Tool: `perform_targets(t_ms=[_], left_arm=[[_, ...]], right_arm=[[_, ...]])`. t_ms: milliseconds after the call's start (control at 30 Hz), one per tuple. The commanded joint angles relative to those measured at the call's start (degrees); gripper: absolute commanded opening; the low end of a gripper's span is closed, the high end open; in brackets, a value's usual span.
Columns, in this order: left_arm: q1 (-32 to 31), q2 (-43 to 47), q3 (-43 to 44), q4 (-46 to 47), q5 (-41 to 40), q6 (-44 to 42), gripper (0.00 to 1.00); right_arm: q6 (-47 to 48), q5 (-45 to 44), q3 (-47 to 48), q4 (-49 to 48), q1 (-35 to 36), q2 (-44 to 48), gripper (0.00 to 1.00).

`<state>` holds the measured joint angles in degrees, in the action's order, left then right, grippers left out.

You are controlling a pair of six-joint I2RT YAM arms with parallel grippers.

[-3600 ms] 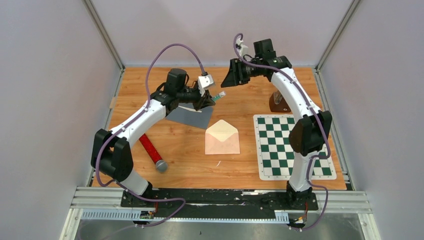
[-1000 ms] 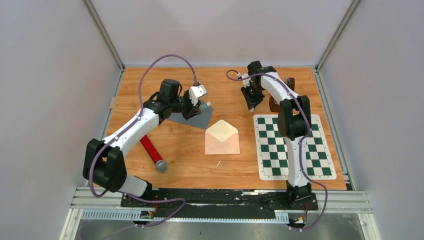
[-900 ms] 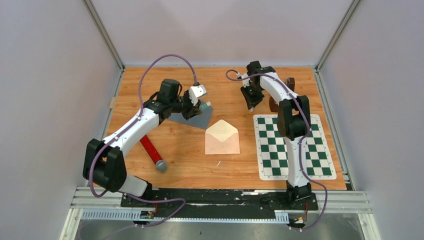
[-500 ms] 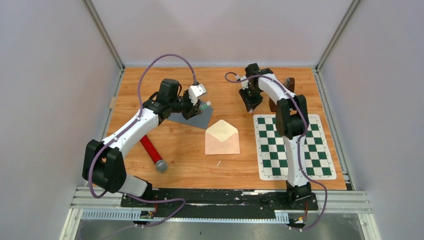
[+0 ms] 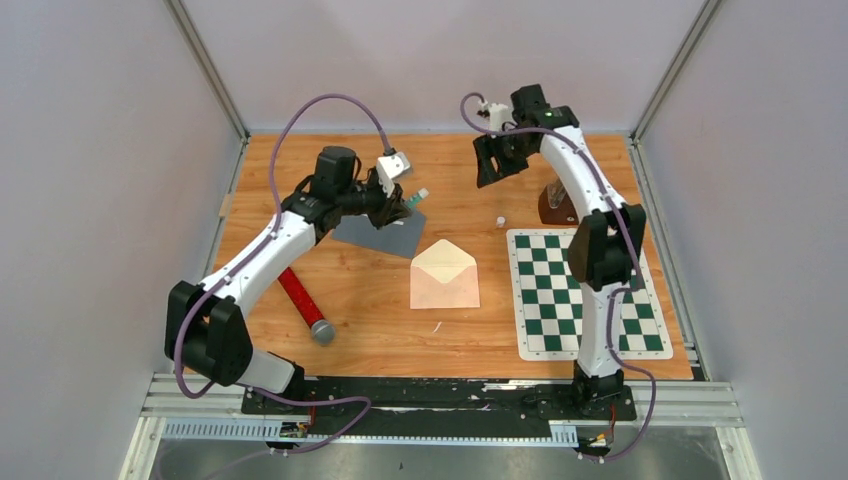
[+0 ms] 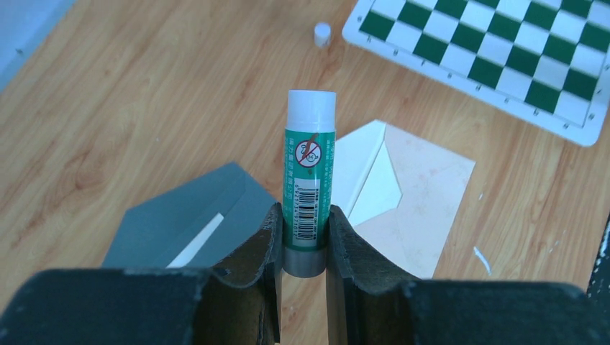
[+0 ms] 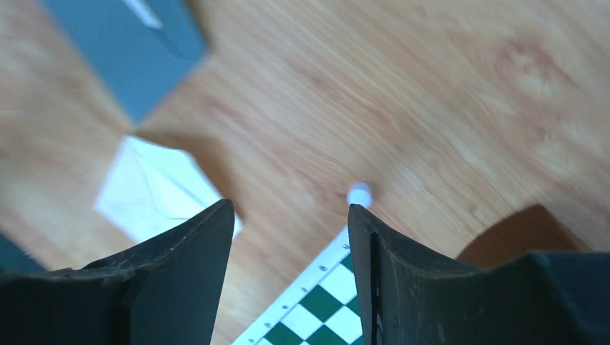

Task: Place the letter into the envelope and seal it
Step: Place the solid glue cap at the center of the board, then unscrew the solid glue.

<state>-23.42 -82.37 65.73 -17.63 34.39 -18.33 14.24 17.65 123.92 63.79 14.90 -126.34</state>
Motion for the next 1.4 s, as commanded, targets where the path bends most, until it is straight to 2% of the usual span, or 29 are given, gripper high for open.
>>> perform_targets(t_ms=[0, 100, 167, 267, 433, 633, 1033, 1133, 1300, 1367], left_arm=[[0.4, 1.8, 6.1, 8.1, 6.2, 7.7, 0.00], [0.4, 0.2, 9.8, 11.4, 11.5, 12.5, 0.00], [0.5, -0.9, 11.1, 15.1, 15.4, 16.0, 0.01], [0.6, -2.2, 11.3, 22.9, 20.6, 24.6, 0.02], [0.7, -4.7, 13.9, 26.7, 24.4, 27.5, 0.01], [0.7, -6.9, 15.9, 28.6, 29.2, 29.7, 0.00], [1.1, -9.5, 17.6, 32.5, 30.7, 33.9, 0.00], [1.1, -10.1, 18.0, 33.2, 31.0, 34.7, 0.00], [1.1, -10.2, 18.1, 33.0, 30.9, 34.7, 0.00], [1.1, -10.2, 18.3, 32.2, 30.3, 34.3, 0.09]], right_arm=[[1.4, 28.1, -0.8, -5.9, -2.6, 13.8, 0.61], [-2.8, 44.9, -10.8, -20.1, -3.6, 21.3, 0.63], [-10.5, 51.5, -17.6, -32.5, -3.6, 24.6, 0.64], [-21.9, 57.0, -18.0, -43.2, -2.9, 24.5, 0.64], [-24.5, 61.4, -11.7, -45.2, -1.9, 21.6, 0.64], [-22.6, 60.9, -11.9, -47.4, -0.3, 22.1, 0.63], [-24.5, 62.1, -13.1, -50.0, 1.0, 22.2, 0.52], [-25.1, 61.0, -12.8, -50.7, 1.3, 22.0, 0.45], [-26.4, 59.7, -12.7, -52.0, 1.6, 21.7, 0.18], [-26.5, 58.8, -12.7, -51.9, 1.9, 21.8, 0.07]])
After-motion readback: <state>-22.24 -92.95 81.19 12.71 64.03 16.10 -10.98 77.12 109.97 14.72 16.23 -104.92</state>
